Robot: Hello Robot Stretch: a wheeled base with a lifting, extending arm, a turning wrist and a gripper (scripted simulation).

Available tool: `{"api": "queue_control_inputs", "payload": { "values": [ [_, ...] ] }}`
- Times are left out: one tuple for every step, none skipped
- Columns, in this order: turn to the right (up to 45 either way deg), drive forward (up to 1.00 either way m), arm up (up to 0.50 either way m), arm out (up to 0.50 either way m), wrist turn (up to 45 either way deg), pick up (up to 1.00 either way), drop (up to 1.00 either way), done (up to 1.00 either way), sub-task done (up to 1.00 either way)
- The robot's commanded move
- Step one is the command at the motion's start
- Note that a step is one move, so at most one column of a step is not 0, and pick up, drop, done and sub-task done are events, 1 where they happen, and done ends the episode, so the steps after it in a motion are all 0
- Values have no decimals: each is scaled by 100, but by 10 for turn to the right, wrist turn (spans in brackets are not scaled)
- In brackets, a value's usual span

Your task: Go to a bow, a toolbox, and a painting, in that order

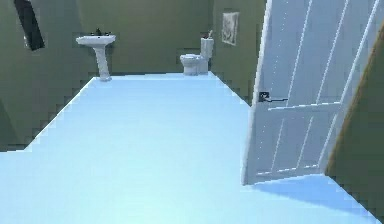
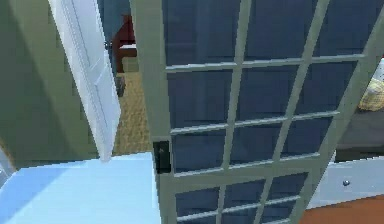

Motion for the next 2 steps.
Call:
{"api": "queue_control_inputs", "payload": {
  "values": [
    [0,25,0,0,0,0,0,0,0],
    [0,100,0,0,0,0,0,0,0]
  ]
}}
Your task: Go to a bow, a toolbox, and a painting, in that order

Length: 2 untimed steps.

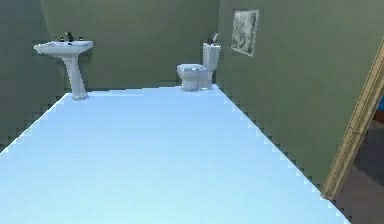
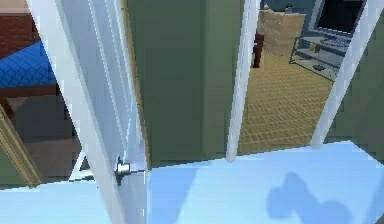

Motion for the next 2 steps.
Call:
{"api": "queue_control_inputs", "payload": {
  "values": [
    [-60,0,0,0,0,0,0,0,0],
    [0,30,0,0,0,0,0,0,0]
  ]
}}
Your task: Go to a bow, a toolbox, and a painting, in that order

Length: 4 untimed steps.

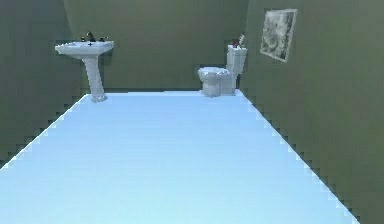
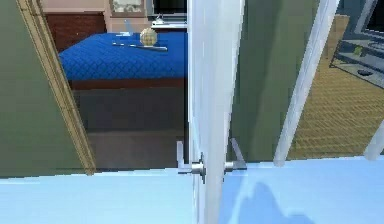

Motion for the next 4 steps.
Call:
{"api": "queue_control_inputs", "payload": {
  "values": [
    [450,0,0,0,0,0,0,0,0],
    [30,0,0,0,0,0,0,0,0],
    [0,40,0,0,0,0,0,0,0],
    [390,0,0,0,0,0,0,0,0]
  ]
}}
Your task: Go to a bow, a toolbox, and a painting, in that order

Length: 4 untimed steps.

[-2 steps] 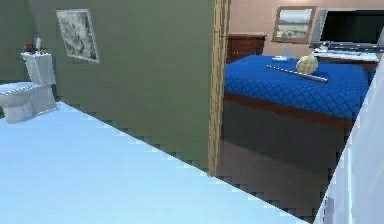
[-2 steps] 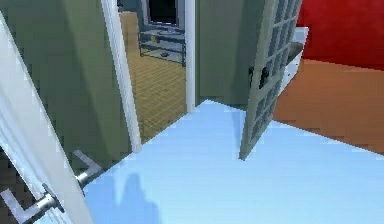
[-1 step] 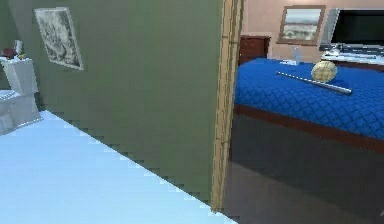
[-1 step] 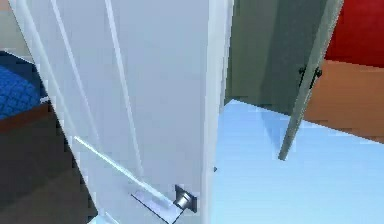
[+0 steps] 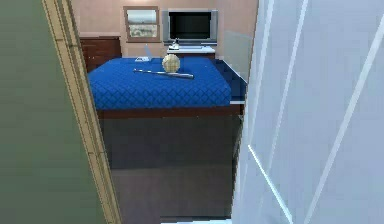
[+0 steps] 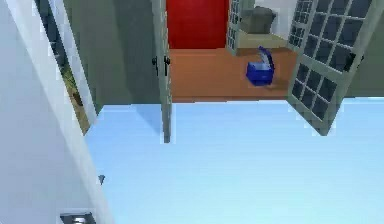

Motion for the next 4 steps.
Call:
{"api": "queue_control_inputs", "payload": {
  "values": [
    [0,65,0,0,0,0,0,0,0],
    [0,90,0,0,0,0,0,0,0],
    [450,0,0,0,0,0,0,0,0],
    [0,0,0,0,0,0,0,0,100]
  ]
}}
